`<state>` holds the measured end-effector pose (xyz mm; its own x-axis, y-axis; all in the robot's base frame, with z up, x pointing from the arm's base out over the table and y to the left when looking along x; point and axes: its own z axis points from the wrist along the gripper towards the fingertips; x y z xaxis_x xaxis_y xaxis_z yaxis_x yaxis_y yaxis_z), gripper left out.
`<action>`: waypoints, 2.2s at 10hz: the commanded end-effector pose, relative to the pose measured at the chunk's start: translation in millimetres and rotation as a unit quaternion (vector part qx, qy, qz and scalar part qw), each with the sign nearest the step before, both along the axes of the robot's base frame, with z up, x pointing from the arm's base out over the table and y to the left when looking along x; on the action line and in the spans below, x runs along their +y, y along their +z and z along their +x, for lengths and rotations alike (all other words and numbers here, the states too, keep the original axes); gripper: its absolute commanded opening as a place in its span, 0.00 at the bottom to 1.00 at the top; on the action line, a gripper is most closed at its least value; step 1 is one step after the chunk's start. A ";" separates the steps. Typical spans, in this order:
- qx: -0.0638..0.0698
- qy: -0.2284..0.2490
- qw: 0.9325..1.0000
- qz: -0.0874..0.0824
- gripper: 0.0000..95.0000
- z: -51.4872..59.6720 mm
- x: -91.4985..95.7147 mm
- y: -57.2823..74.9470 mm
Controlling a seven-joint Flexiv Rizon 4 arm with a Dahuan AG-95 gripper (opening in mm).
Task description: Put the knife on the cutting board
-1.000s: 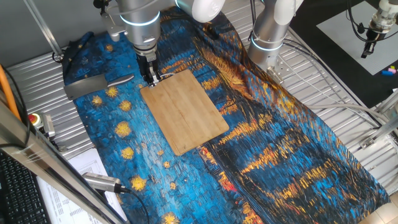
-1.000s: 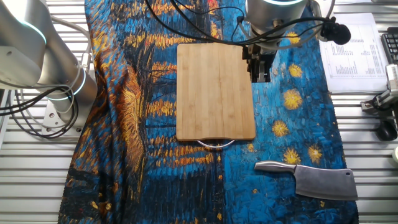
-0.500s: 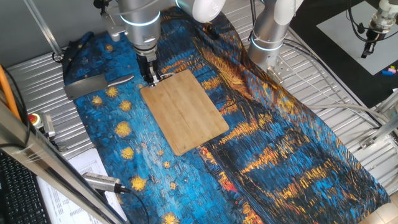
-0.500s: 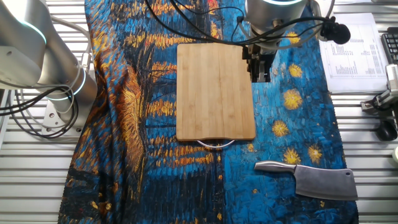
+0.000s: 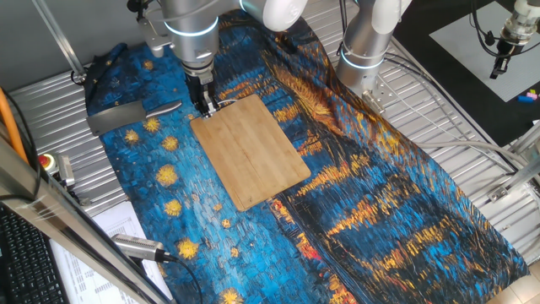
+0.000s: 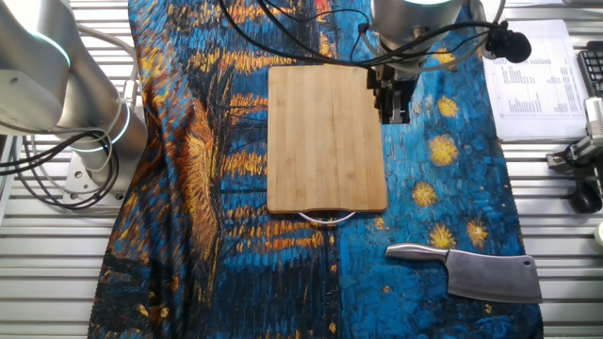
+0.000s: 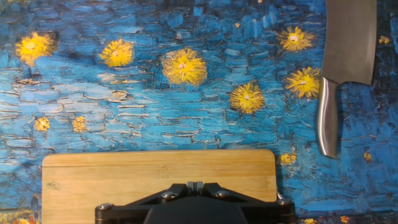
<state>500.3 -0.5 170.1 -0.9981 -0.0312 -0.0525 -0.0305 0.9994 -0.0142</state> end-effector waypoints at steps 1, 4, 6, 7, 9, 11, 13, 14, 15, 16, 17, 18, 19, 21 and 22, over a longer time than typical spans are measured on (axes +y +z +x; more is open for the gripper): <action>0.000 0.003 1.000 0.000 0.00 -0.3 0.5 -0.1; 0.000 -0.001 1.000 0.001 0.00 -0.3 0.5 -0.1; 0.000 -0.001 1.000 0.001 0.00 -0.3 0.5 -0.1; 0.001 -0.001 1.000 0.001 0.00 -0.3 0.5 -0.1; 0.000 -0.001 1.000 0.001 0.00 -0.3 0.5 -0.1; 0.000 -0.001 1.000 0.001 0.00 -0.3 0.5 -0.1; 0.000 -0.001 1.000 0.001 0.00 -0.3 0.5 -0.1; 0.000 -0.001 1.000 0.001 0.00 -0.3 0.5 -0.1; 0.000 -0.001 1.000 0.001 0.00 -0.3 0.5 -0.1; 0.000 -0.001 1.000 0.001 0.00 -0.3 0.5 -0.1; 0.000 -0.003 1.000 0.001 0.00 -0.3 0.5 -0.1; 0.000 -0.004 1.000 0.001 0.00 -0.3 0.5 -0.1; 0.000 -0.006 1.000 0.001 0.00 -0.3 0.5 -0.1; -0.002 -0.006 1.000 0.000 0.00 -0.3 0.5 -0.1; -0.015 -0.006 1.000 -0.001 0.00 -0.3 0.5 -0.1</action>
<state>501.4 0.4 170.0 -0.9971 -0.0187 -0.0732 -0.0177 0.9997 -0.0149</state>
